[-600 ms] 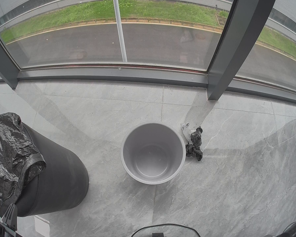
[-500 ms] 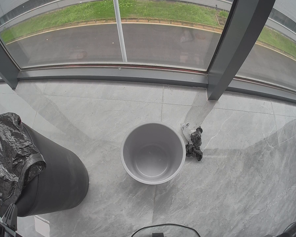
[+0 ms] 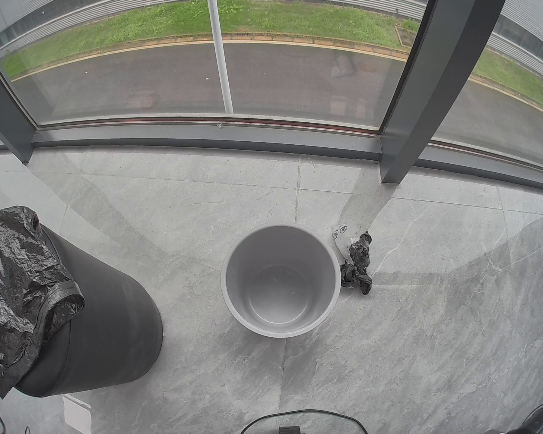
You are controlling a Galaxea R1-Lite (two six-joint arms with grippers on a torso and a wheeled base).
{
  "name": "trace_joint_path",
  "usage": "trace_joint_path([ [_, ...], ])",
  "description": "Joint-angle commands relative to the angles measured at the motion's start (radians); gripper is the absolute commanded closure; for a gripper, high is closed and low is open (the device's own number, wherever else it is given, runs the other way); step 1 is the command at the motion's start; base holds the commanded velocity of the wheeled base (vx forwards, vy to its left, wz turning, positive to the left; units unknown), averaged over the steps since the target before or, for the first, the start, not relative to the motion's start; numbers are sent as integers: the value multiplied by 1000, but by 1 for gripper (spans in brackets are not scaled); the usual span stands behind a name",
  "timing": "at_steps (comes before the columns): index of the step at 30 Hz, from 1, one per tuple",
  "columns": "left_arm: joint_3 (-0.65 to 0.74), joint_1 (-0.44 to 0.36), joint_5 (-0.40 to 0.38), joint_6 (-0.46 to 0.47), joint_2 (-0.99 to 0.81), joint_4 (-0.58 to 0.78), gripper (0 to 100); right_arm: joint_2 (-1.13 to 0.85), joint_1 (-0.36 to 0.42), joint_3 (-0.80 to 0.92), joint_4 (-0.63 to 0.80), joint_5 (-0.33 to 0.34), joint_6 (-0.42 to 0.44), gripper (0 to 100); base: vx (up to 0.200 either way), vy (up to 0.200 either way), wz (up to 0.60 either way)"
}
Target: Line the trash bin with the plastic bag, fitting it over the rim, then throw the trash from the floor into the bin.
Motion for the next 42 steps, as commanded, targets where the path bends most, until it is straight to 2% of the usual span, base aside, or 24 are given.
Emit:
trace_joint_path([
  [1,-277,-54,44,-146,677,-39,100,412,102,-37,-250,52,143,0,0,0,0],
  [5,-360,-55,90,-256,846,-91,100,475,151,-29,-324,-26,179,0,0,0,0],
  [6,-361,-55,91,-264,849,-93,100,477,152,-29,-325,-32,179,0,0,0,0],
  [7,-355,-58,100,-321,849,-91,100,491,183,-14,-344,-67,174,0,0,0,0],
  [9,-304,-87,82,-316,777,-76,100,492,209,0,-356,-84,172,0,0,0,0],
  [12,-182,-185,30,-183,635,-70,100,492,214,1,-357,-86,172,0,0,0,0],
  [14,-94,-242,-15,-5,531,-62,100,492,215,1,-357,-87,172,0,0,0,0],
  [16,-31,-254,-55,141,473,-62,100,491,218,3,-357,-87,171,0,0,0,0],
  [19,4,-254,-76,247,436,-64,100,491,218,3,-357,-90,172,0,0,0,0],
  [29,-31,-254,-78,247,304,-61,100,492,217,4,-350,-89,171,0,0,0,0],
  [41,-16,-262,-82,127,261,-2,100,492,217,4,-350,-89,171,0,0,0,0],
  [42,-16,-262,-82,127,261,-2,0,492,217,4,-350,-89,171,0,0,0,0],
])
